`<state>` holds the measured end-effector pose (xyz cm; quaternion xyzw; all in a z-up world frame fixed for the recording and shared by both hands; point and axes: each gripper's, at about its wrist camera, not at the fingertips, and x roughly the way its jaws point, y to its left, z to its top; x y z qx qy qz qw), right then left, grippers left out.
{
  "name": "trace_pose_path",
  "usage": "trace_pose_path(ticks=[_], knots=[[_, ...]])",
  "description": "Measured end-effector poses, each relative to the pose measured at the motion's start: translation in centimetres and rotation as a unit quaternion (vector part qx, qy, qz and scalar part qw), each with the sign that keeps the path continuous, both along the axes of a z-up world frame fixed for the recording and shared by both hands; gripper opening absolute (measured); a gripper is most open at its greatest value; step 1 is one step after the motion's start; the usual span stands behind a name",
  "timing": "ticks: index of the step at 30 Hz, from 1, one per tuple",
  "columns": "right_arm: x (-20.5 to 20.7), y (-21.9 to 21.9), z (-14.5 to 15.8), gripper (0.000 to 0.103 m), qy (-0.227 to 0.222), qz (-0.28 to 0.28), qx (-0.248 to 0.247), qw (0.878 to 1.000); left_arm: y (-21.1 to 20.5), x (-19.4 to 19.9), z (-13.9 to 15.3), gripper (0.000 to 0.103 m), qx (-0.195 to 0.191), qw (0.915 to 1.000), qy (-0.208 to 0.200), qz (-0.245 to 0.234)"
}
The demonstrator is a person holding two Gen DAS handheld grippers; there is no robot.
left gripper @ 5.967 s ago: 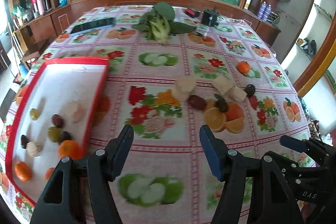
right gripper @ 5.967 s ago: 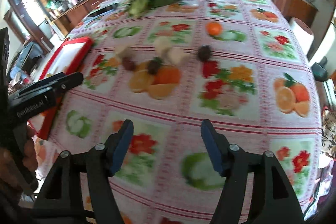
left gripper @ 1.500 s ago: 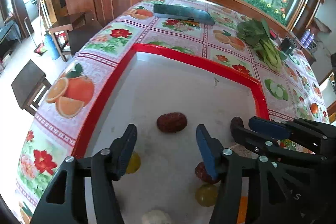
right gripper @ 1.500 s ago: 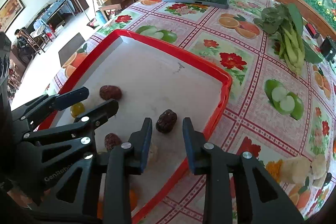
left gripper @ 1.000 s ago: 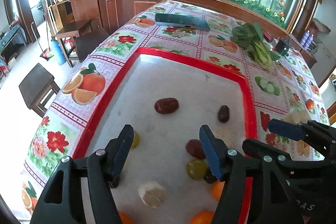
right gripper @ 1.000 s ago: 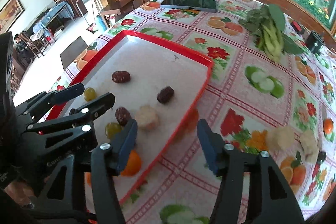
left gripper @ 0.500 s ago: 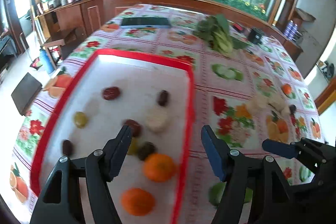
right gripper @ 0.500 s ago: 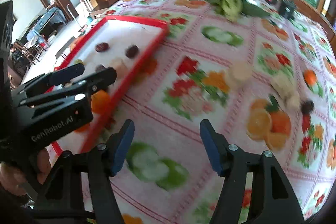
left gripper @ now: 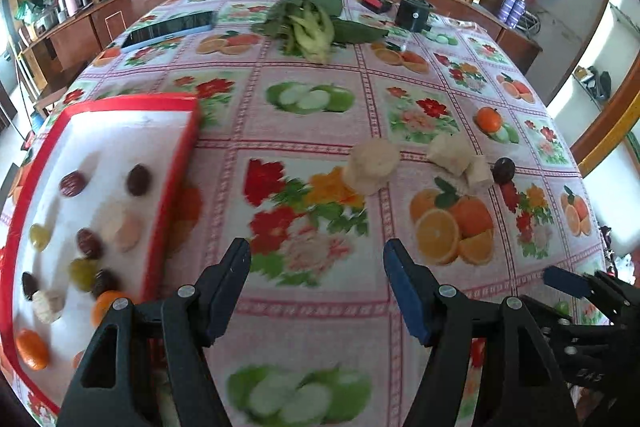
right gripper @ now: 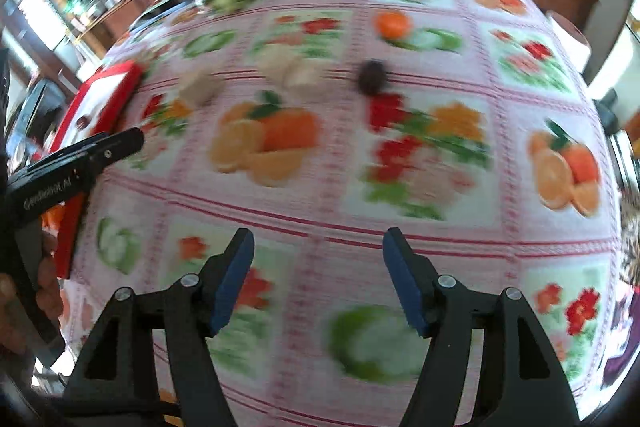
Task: Organize fruits
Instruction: 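Grasp a beige disc with the left tool while the right tool grasps a dark round fruit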
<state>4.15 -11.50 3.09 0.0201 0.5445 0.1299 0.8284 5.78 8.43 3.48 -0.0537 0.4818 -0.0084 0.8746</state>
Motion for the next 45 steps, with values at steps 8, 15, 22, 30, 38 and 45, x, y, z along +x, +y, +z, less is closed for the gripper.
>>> trace_pose_path(ticks=[8,15,22,30,38,45], knots=[[0.0,-4.2,-0.5,0.070,0.005,-0.023,0.027,0.999,-2.4,4.1,-1.4,0.069,0.012,0.9998,-0.004,0.012],[1.6,-5.7,0.1,0.071,-0.017,-0.027,0.052,0.998,-3.6,6.6,-2.8,0.070,0.045,0.9988,-0.002,0.022],[6.3,-4.8,0.0,0.071,-0.050,-0.025,0.060,0.997,-4.1,6.2,-2.4,0.035,0.042,0.9990,-0.008,-0.015],[9.9,-1.9,-0.9,0.057,-0.080,0.043,0.000,0.996,-3.7,3.5,-2.3,0.036,0.023,0.9989,0.005,-0.040],[10.0,0.9,-0.9,0.028,-0.078,0.098,-0.020,0.992,-3.4,3.0,-2.3,0.036,0.002,0.9993,0.004,-0.038],[8.4,-0.3,0.3,0.027,-0.082,0.088,0.017,0.993,-3.1,2.4,-2.2,0.036,-0.014,0.9993,0.008,-0.032]])
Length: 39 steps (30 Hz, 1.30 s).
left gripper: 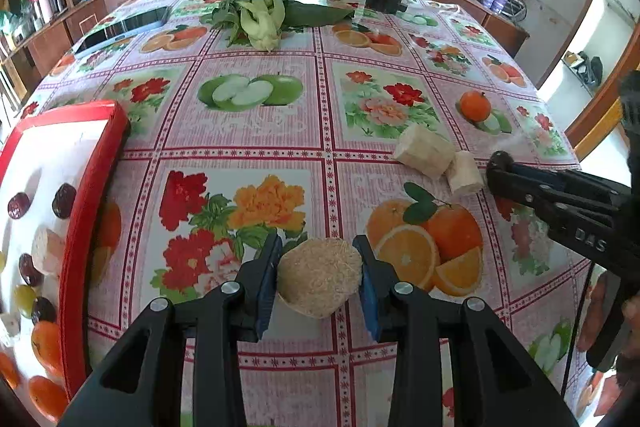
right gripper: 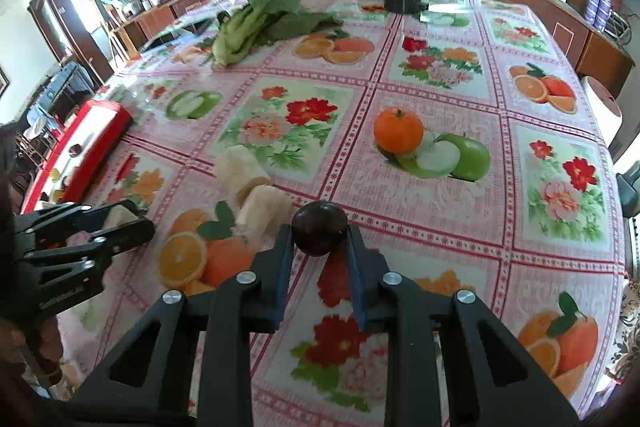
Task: Organize fruits
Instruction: 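Grasp a beige disc with the left tool while the right tool grasps a dark round fruit, then carry the beige disc and dark fruit over the white tray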
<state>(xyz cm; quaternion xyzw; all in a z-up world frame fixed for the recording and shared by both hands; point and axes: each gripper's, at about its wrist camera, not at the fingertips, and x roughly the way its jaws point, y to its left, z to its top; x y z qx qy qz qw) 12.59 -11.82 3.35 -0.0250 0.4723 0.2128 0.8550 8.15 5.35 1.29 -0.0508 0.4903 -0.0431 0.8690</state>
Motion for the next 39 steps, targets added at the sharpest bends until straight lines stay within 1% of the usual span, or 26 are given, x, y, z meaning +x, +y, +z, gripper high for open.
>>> trace_pose_path(ticks=[4,6,8,14,16,22,25,29,33,35,39], knots=[[-1.8,-0.5,0.9,0.027,-0.002,-0.011,0.009,1.000,-0.2,-0.8,0.1,0.036,-0.007,1.0000,0.000,-0.004],[-2.9,-0.7,0.9,0.027,-0.001,-0.014,0.006,1.000,-0.4,-1.5,0.1,0.036,-0.011,0.9999,0.000,-0.004],[-4.0,-0.7,0.6,0.027,0.008,-0.016,0.003,1.000,-0.5,-2.1,0.2,0.036,-0.016,0.9999,-0.001,-0.004],[-7.4,-0.5,-0.4,0.027,0.026,-0.022,-0.007,0.999,-1.0,-4.6,0.7,0.036,-0.007,0.9999,-0.011,-0.003],[-8.4,-0.5,-0.6,0.027,0.032,-0.025,-0.001,0.999,-1.0,-5.4,1.0,0.036,-0.011,0.9998,-0.014,-0.005],[-10.2,0.5,-0.4,0.027,0.035,-0.028,-0.001,0.999,-0.6,-7.3,1.8,0.036,-0.023,0.9995,-0.020,-0.011],[-10.6,1.4,-0.2,0.027,0.035,-0.027,-0.003,0.999,-0.2,-7.9,2.3,0.036,-0.022,0.9993,-0.026,-0.014],[-10.6,2.7,0.3,0.028,0.037,-0.023,0.002,0.999,1.1,-8.4,2.9,0.036,-0.029,0.9991,-0.031,-0.007],[-10.5,5.2,1.1,0.028,0.033,-0.007,0.005,0.999,3.2,-9.0,3.6,0.036,-0.040,0.9985,-0.035,0.010],[-10.3,6.6,1.6,0.028,0.030,0.004,0.006,1.000,4.6,-9.3,4.0,0.036,-0.045,0.9979,-0.039,0.023],[-10.0,10.0,2.6,0.028,0.026,0.031,0.012,0.999,7.9,-10.0,4.7,0.036,-0.045,0.9966,-0.047,0.050]])
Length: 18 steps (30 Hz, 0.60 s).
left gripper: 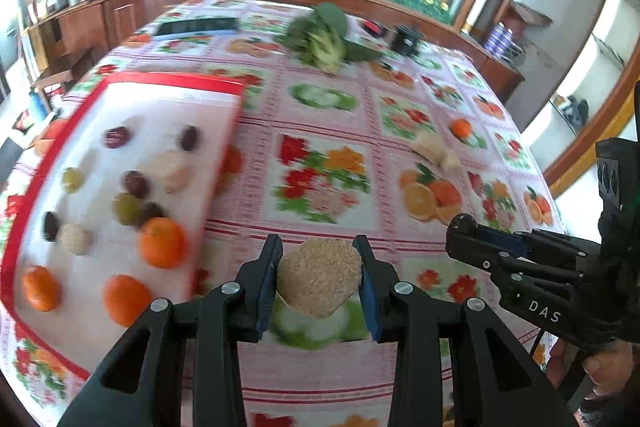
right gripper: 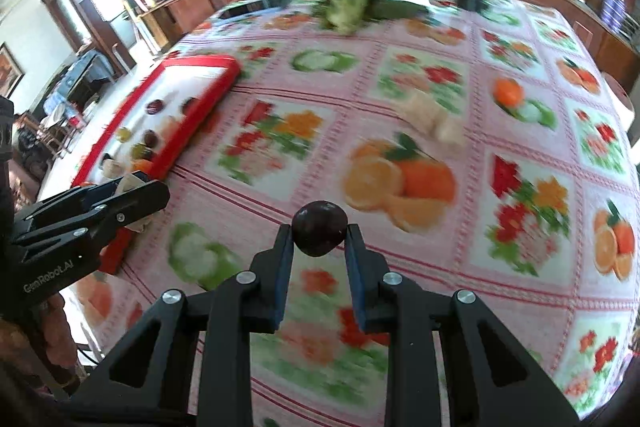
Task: Organize fruits
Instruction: 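Carry the beige disc and dark fruit over the white tray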
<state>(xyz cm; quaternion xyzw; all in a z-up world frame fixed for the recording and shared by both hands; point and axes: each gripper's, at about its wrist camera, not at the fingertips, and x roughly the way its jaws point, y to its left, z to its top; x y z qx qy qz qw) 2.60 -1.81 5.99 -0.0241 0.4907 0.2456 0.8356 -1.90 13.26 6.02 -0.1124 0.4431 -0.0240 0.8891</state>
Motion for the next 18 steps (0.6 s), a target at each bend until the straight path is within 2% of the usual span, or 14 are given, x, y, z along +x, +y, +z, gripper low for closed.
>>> trace_pose_path(ticks=[10,18], knots=[[-1.2,10.7,1.5,0.028,-0.007,0.105,0.013,0.994,9.1,-3.0,0.7,0.035,0.021,0.9973,0.002,0.071],[-3.1,17.7,0.4,0.028,0.009,0.185,0.013,0.983,12.2,-5.3,-1.1,0.035,0.018,0.9952,0.024,0.093]])
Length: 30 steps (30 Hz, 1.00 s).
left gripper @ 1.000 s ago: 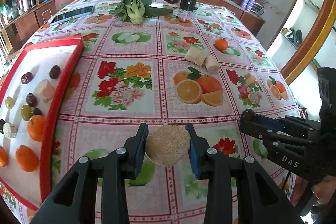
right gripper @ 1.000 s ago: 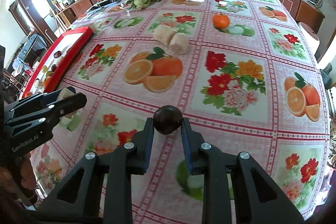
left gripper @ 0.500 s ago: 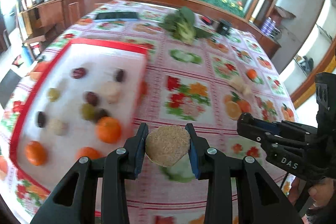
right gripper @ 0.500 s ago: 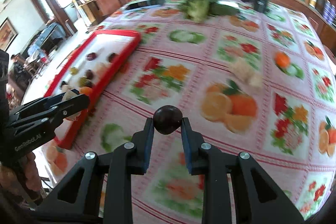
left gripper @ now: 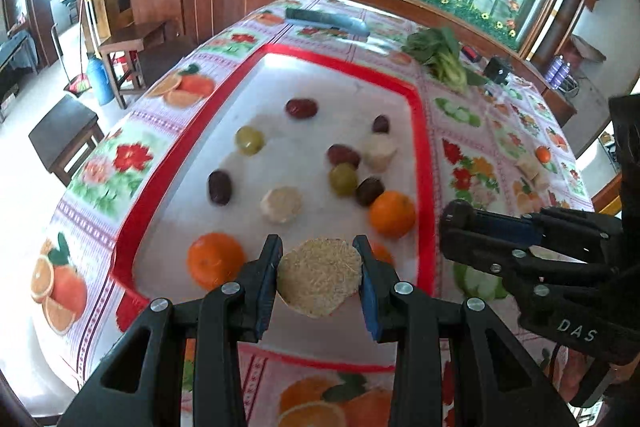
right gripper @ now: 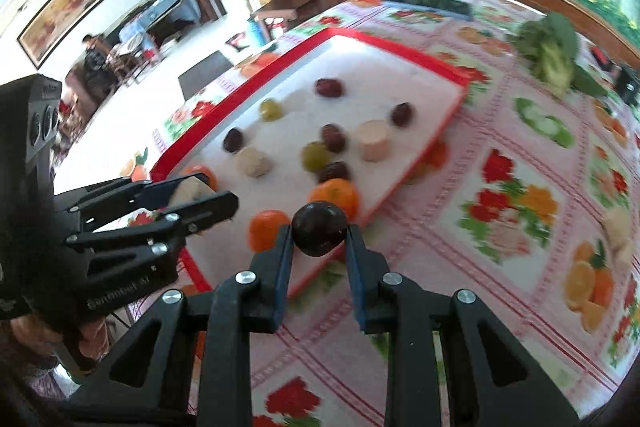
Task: Organize fruits
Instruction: 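Carry the beige disc and dark fruit over the white tray, then open both tools to drop the beige disc and dark fruit into the tray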
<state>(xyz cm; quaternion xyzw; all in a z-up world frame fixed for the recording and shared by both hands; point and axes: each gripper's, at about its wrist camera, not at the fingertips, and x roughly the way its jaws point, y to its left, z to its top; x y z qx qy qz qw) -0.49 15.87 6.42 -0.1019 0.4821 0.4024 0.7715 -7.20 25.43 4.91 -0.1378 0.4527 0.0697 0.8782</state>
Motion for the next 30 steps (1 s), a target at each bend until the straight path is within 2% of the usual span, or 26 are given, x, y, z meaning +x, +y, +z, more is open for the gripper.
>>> trace_pose_path(ticks=[6,14,19,23,30], knots=[[-0.7,1.9,-1.5,0.029,0.011,0.027,-0.020,0.999,0.6,-0.6,-1.2,0.035,0.004,0.9999,0.012,-0.011],[-2.6,2.3,-1.7,0.029,0.011,0.066,-0.030,0.997,1.1,0.0,-2.4,0.036,0.009,0.9991,0.031,-0.028],[-3.4,3.0,-2.3,0.029,0.010,0.087,-0.041,0.995,0.7,0.3,-2.3,0.036,0.041,0.9977,0.030,-0.046],[-3.7,3.6,-2.6,0.030,0.001,0.098,-0.052,0.994,0.4,0.3,-2.2,0.048,0.052,0.9968,0.030,-0.054],[-3.6,3.7,-2.5,0.033,0.002,0.099,-0.058,0.993,0.5,0.1,-2.1,0.049,0.048,0.9972,0.035,-0.045]])
